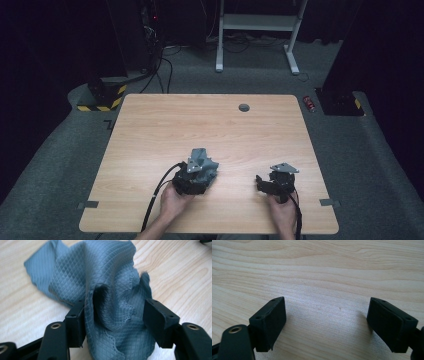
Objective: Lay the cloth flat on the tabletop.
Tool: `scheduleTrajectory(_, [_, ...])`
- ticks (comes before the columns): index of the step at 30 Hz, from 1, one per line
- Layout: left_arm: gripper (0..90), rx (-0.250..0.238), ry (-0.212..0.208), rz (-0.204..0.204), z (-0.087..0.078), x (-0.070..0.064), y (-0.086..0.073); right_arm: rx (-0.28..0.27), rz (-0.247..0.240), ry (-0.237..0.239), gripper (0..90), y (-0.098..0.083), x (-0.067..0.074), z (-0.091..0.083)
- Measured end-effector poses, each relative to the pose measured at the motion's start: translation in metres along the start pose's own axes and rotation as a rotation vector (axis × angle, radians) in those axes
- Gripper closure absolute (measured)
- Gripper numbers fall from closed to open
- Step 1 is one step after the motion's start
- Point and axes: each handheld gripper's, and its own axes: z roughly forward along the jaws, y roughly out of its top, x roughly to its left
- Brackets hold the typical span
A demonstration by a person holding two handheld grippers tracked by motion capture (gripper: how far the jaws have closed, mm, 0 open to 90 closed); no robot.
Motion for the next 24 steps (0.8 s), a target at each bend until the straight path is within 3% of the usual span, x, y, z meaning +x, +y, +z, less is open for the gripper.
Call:
scheduleTrajectory(4, [37.2, -0.036, -0.004, -0.043, -0.001, 0.004, -0.012, -0.001, -0.005, 0.002, 16.0, 0.0, 0.0, 0.0])
scheduleTrajectory(9, [36.9, -0.064, 0.022, -0.012, -0.002, 0.004, -0.019, 0.003, -0.025, 0.03, 15.9, 0.001, 0.003, 0.001])
scheduleTrajectory(10, [36.4, -0.106, 0.039, 0.016, -0.002, 0.004, -0.025, 0.002, -0.028, 0.032, 18.7, -0.001, 0.007, -0.002])
scheduleTrajectory(12, [35.3, -0.105, 0.042, 0.006, -0.002, 0.003, -0.026, 0.016, -0.028, 0.034, 26.9, 0.0, 0.01, -0.004])
scheduleTrajectory(14, [34.2, -0.103, 0.048, 0.003, -0.002, 0.003, -0.026, 0.028, -0.053, 0.051, 43.0, 0.003, 0.017, -0.008])
scheduleTrajectory(17, [33.0, -0.102, 0.051, 0.002, -0.002, 0.003, -0.026, 0.036, -0.097, 0.156, 51.5, 0.007, 0.03, -0.007])
scheduleTrajectory(19, [32.9, -0.102, 0.052, 0.002, -0.002, 0.003, -0.026, 0.032, -0.118, 0.254, 53.8, 0.014, 0.042, -0.006])
scheduleTrajectory(24, [32.5, -0.101, 0.054, 0.003, -0.002, 0.003, -0.026, 0.006, -0.173, 0.374, 56.7, 0.037, 0.076, -0.001])
